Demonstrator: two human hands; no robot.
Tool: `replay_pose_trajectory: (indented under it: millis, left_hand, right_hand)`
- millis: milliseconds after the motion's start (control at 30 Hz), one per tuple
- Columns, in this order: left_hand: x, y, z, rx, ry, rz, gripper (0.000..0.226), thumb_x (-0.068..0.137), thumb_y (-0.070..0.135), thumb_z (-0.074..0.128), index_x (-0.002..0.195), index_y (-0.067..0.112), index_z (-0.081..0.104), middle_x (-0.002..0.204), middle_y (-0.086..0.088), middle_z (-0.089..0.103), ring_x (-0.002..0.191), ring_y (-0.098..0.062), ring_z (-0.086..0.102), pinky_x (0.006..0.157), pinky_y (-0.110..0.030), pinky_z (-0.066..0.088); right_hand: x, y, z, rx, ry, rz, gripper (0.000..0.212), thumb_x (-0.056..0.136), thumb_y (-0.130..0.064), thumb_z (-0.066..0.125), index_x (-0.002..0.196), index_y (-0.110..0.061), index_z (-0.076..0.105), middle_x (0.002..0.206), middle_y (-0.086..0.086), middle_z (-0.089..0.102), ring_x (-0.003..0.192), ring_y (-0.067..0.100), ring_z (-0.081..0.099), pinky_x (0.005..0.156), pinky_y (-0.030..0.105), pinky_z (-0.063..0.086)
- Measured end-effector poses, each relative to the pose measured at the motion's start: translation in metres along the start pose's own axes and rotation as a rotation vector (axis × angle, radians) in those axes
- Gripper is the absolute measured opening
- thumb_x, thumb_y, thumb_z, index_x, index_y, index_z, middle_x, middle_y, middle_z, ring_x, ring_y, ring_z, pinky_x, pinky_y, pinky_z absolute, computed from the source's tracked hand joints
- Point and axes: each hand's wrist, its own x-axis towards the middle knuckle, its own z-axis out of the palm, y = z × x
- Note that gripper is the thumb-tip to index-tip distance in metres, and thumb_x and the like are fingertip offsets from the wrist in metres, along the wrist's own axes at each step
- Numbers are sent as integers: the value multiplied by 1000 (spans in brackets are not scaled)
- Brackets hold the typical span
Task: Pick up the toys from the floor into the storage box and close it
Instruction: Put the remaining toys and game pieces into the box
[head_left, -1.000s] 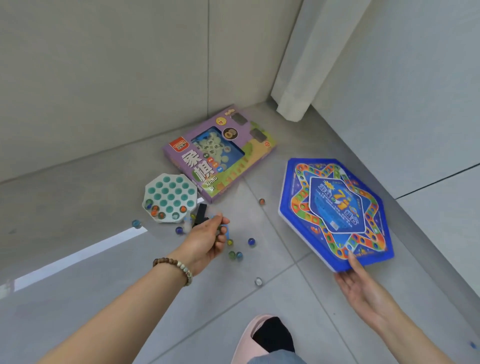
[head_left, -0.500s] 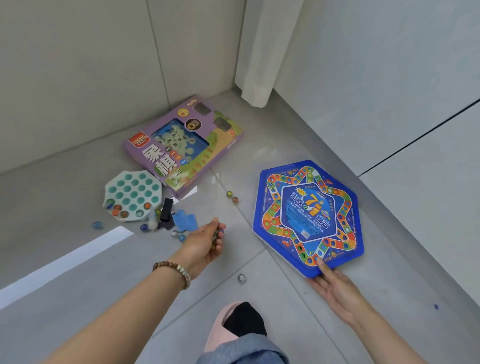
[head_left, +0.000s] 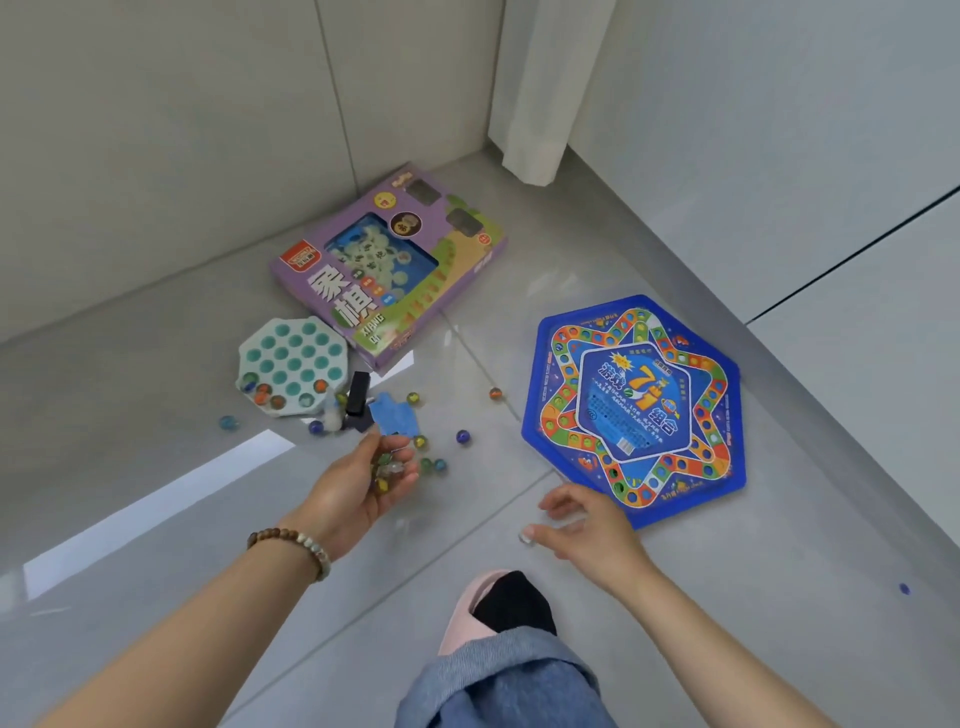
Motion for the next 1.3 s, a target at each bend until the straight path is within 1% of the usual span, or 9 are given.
replay_pose_trajectory:
  millis: [133,233,367,533,767,900,1067,1200,1300]
  left_hand:
    - [-5,-7,-11,-30,-61,-49,36,99,29,39,93,3,63,92,-9,68,84,-21,64,60,-25,59]
    - [-7,-15,-17,-49,-117,-83,32,99,25,40,98,2,63,99,-11,67,89,-25,64,65,-28,60]
    - [-4,-26,-26,-106,-227,-168,35,99,29,41,111,3,60,113,-16,64,94,-24,63,69,-28,59]
    - [-4,-26,-27,-79,-93,-108,26,97,32,44,82,14,55,65,1,53,44,-3,49,36,-12,41]
    - [2,-11,-44,106,8,43,26,98,30,44,82,12,57,68,-2,51,52,-8,48,43,-15,47]
    - [5,-13,-55,54,14,42,24,99,20,41,89,8,59,76,-6,55,65,-14,53,49,-18,54]
    - [4,-11,-59,-62,-7,-17,27,100,21,40,98,4,61,90,-9,65,77,-19,62,56,-22,58]
    - [4,-11,-64,-137,-43,-82,30,100,22,37,100,3,61,101,-12,66,84,-23,64,61,-27,60]
    - [1,-9,-63,-249,-173,-183,39,101,29,34,108,1,61,110,-15,66,90,-26,66,69,-32,60]
  right_hand:
    - [-3,2,22,-51,90,-48,21,73,-14,77,81,-22,60,88,0,61,66,6,56,60,7,44]
    - [-3,-19,35,27,115,-86,13,76,-10,74,78,-19,65,80,0,67,65,8,60,63,13,48]
    - [-8,-77,58,318,-124,-273,13,75,-12,76,83,-19,69,85,-6,69,74,9,65,70,23,55]
    - [15,-82,70,105,155,-392,27,77,-28,75,100,-28,60,108,-7,53,90,-2,49,73,1,37]
    - [48,-74,106,-173,190,-450,50,78,-34,72,124,-22,56,121,-1,42,111,13,37,97,19,34]
    - [50,-68,119,-272,228,-567,32,85,-16,65,117,-17,62,112,1,49,103,13,45,86,8,31]
    - [52,-68,117,-248,256,-532,23,88,-11,60,111,-12,64,99,2,57,90,14,55,81,24,46]
    - [43,-83,115,14,216,-350,15,87,-10,62,102,-10,64,83,0,60,73,6,55,70,18,46]
    - [20,-107,119,180,6,-360,12,83,-10,67,95,-13,67,77,-3,60,66,0,56,62,11,47]
